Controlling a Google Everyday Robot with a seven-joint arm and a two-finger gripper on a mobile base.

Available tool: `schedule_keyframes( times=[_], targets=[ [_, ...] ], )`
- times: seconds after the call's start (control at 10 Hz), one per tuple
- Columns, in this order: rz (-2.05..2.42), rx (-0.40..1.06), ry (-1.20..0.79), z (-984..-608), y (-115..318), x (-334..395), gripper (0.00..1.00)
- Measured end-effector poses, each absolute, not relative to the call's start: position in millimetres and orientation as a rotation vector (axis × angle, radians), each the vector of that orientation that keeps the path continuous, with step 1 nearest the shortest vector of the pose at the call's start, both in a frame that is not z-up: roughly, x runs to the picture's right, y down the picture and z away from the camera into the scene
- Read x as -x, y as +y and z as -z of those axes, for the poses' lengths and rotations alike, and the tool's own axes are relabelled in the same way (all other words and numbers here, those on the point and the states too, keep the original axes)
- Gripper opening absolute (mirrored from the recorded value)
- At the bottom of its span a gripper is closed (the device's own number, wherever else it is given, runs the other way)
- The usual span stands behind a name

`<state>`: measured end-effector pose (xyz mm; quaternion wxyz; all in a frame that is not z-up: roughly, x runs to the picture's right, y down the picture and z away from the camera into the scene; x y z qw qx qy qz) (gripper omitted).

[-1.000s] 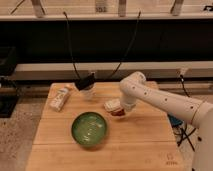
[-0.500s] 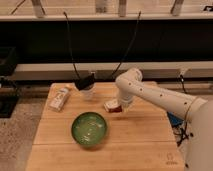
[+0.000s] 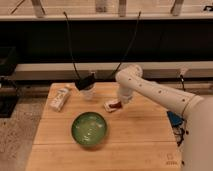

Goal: Place the pepper on the white sponge

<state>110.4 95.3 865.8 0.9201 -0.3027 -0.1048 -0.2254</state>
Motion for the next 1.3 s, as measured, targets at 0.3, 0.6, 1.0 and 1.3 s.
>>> schedule_keyframes(
  times=[0.3,0.6,1.0,1.3],
  targets=[
    [0.455,0.616,-0.220,-862.8,85.8,-119.6,0.01],
    [0.465,0.610,-0.227,-867.3,82.2,-116.4,0.01],
    [0.486,0.595,-0.239,-871.7,78.4,-107.8,0.01],
    [0.495,0.588,-0.249,-874.2,78.0,-104.4,0.01]
  ],
)
